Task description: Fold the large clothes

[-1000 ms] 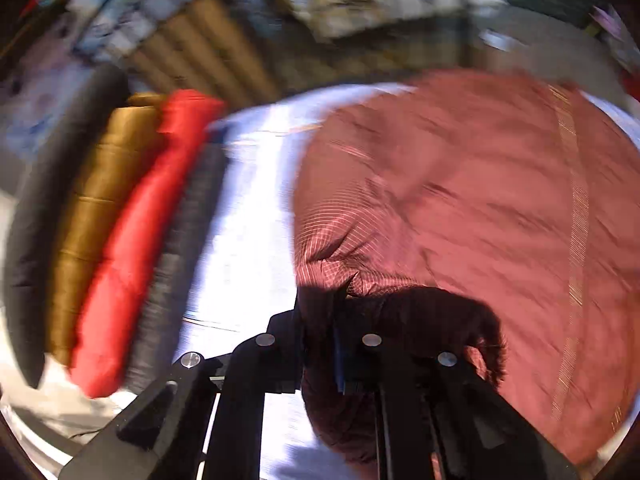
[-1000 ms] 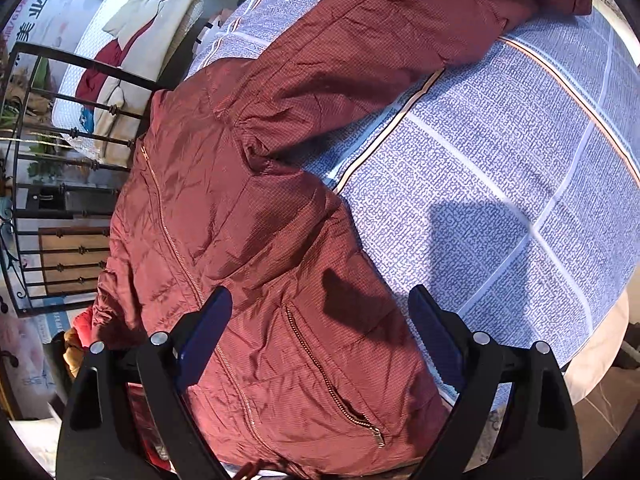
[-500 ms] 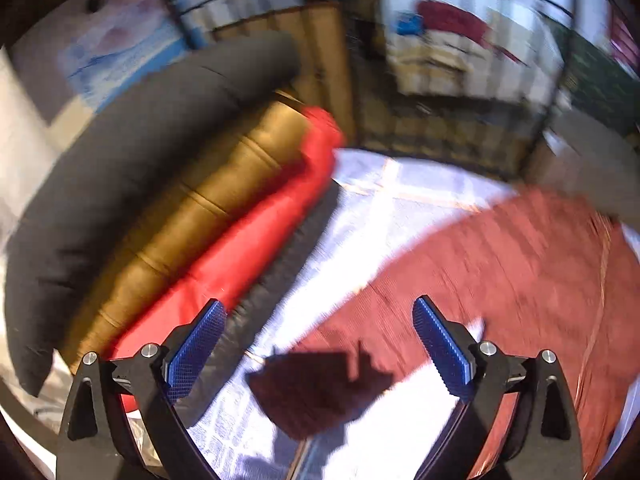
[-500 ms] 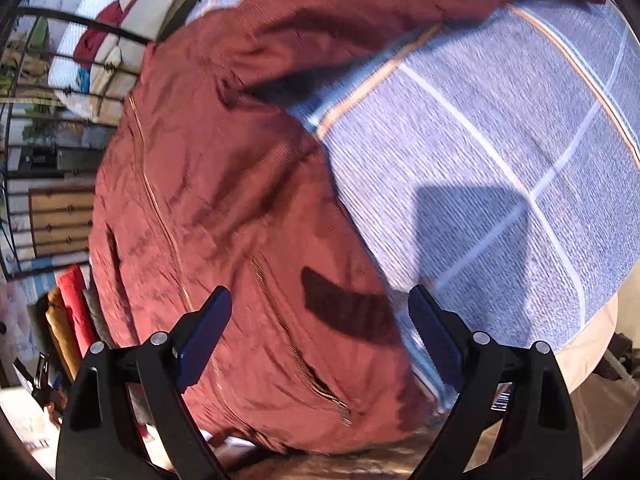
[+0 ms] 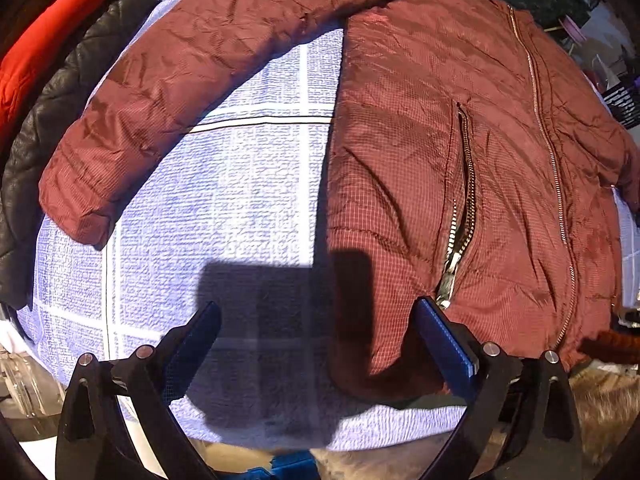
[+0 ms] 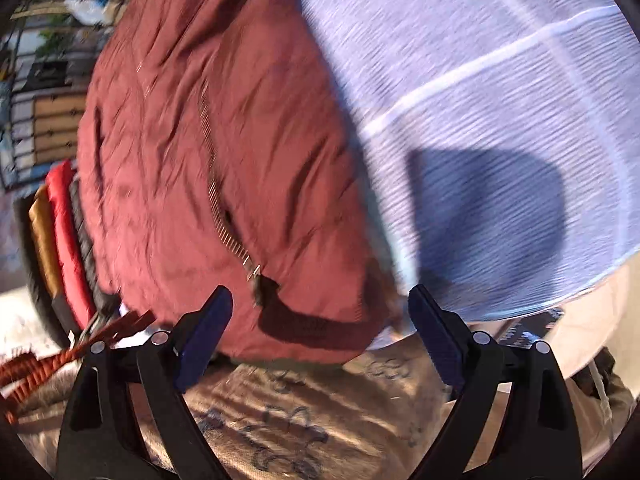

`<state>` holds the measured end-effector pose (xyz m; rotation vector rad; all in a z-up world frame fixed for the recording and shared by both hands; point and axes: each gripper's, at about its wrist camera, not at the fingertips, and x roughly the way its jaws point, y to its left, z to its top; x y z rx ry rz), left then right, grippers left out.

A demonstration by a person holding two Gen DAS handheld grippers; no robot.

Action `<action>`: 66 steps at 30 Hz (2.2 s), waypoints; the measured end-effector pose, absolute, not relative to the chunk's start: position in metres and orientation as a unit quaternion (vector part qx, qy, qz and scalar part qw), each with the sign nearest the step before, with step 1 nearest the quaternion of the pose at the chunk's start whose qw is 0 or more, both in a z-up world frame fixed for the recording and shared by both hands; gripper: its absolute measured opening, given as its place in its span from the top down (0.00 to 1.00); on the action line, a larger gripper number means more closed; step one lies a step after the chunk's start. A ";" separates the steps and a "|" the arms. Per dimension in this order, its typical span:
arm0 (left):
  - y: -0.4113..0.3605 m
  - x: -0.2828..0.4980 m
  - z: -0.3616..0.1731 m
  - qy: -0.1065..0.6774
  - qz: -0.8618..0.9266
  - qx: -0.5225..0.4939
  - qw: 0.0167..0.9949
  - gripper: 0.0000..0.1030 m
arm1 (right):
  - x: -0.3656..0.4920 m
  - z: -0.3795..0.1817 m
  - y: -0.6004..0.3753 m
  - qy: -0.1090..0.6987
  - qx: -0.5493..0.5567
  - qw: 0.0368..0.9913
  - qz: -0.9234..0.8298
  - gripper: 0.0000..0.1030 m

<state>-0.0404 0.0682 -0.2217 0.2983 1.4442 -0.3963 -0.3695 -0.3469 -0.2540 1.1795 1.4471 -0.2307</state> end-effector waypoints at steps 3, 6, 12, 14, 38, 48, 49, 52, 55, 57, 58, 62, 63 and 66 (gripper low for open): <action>0.050 -0.042 -0.236 0.677 -0.185 0.143 0.698 0.43 | -0.361 -0.265 -0.331 0.669 0.463 0.575 -0.086 0.43; 0.032 -0.044 -0.225 0.685 -0.195 0.149 0.686 0.75 | -0.357 -0.251 -0.326 0.650 0.468 0.596 -0.060 0.76; 0.016 -0.049 -0.146 0.633 -0.249 0.167 0.713 0.89 | -0.347 -0.191 -0.316 0.628 0.444 0.638 0.002 0.84; 0.019 -0.053 -0.144 0.623 -0.253 0.204 0.711 0.89 | -0.347 -0.185 -0.314 0.644 0.424 0.637 0.006 0.84; -0.012 0.015 -0.128 0.586 -0.223 0.142 0.766 0.11 | -0.430 -0.156 -0.485 0.390 0.647 0.572 -0.319 0.30; -0.064 -0.072 -0.130 0.622 -0.193 0.176 0.738 0.11 | -0.492 -0.141 -0.731 0.293 0.597 0.573 -0.479 0.30; -0.068 -0.076 -0.128 0.623 -0.186 0.179 0.738 0.11 | -0.493 -0.145 -0.751 0.291 0.599 0.569 -0.482 0.30; -0.085 -0.086 -0.124 0.619 -0.173 0.194 0.741 0.11 | -0.487 -0.163 -0.793 0.299 0.605 0.565 -0.475 0.30; -0.106 -0.090 -0.119 0.613 -0.176 0.202 0.744 0.11 | -0.468 -0.194 -0.813 0.361 0.599 0.554 -0.452 0.35; -0.123 -0.092 -0.114 0.606 -0.184 0.211 0.745 0.11 | -0.455 -0.200 -0.811 0.395 0.582 0.557 -0.440 0.59; -0.132 -0.093 -0.112 0.600 -0.190 0.217 0.746 0.11 | -0.449 -0.197 -0.809 0.399 0.582 0.565 -0.427 0.79; -0.166 -0.094 -0.105 0.572 -0.222 0.246 0.750 0.11 | -0.420 -0.137 -0.808 0.403 0.525 0.642 -0.387 0.88; -0.174 -0.093 -0.104 0.566 -0.231 0.251 0.750 0.11 | -0.410 -0.095 -0.809 0.382 0.490 0.689 -0.374 0.89; -0.198 -0.089 -0.095 0.545 -0.256 0.262 0.754 0.11 | -0.407 0.013 -0.807 0.276 0.444 0.792 -0.315 0.91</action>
